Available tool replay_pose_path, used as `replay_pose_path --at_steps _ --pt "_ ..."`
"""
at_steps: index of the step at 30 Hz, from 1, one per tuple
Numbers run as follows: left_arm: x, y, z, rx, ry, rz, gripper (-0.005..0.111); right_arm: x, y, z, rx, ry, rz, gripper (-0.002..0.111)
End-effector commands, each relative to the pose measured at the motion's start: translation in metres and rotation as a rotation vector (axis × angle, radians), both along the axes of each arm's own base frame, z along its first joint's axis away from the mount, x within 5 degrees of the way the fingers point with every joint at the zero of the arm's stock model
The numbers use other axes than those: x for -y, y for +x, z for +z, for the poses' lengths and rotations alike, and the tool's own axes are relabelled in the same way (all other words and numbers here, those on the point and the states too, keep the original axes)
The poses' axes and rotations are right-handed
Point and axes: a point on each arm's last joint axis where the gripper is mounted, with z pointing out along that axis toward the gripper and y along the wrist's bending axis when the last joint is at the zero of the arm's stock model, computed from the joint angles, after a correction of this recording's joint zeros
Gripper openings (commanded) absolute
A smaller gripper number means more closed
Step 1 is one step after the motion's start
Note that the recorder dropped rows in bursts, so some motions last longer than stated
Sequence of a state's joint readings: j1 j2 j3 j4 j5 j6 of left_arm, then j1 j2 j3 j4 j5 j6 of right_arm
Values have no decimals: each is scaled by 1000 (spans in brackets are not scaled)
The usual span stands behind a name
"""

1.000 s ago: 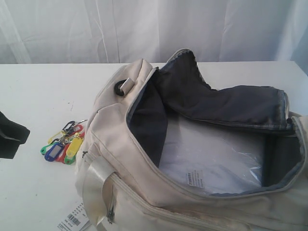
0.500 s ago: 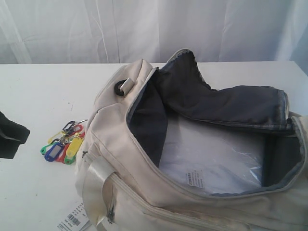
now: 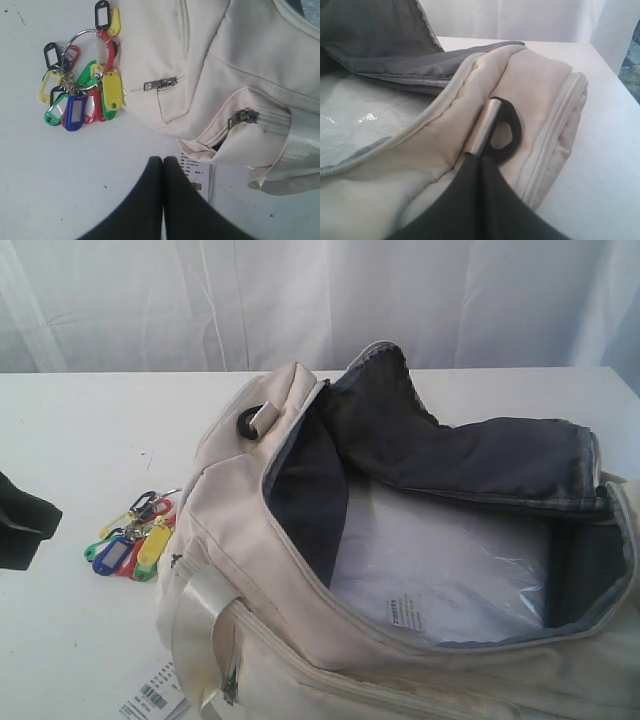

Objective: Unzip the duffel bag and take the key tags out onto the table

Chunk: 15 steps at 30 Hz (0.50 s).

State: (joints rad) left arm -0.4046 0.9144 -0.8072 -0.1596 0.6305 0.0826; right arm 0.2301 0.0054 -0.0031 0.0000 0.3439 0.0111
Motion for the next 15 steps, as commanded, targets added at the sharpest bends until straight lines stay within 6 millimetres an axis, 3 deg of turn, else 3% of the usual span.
replay_pose_path --at_steps 1,15 --pt "-1 -6 3 4 -33 4 0 0 0 0 13 -8 -4 0" --pt "-9 -37 27 119 -210 20 0 0 0 0 13 -8 -4 0"
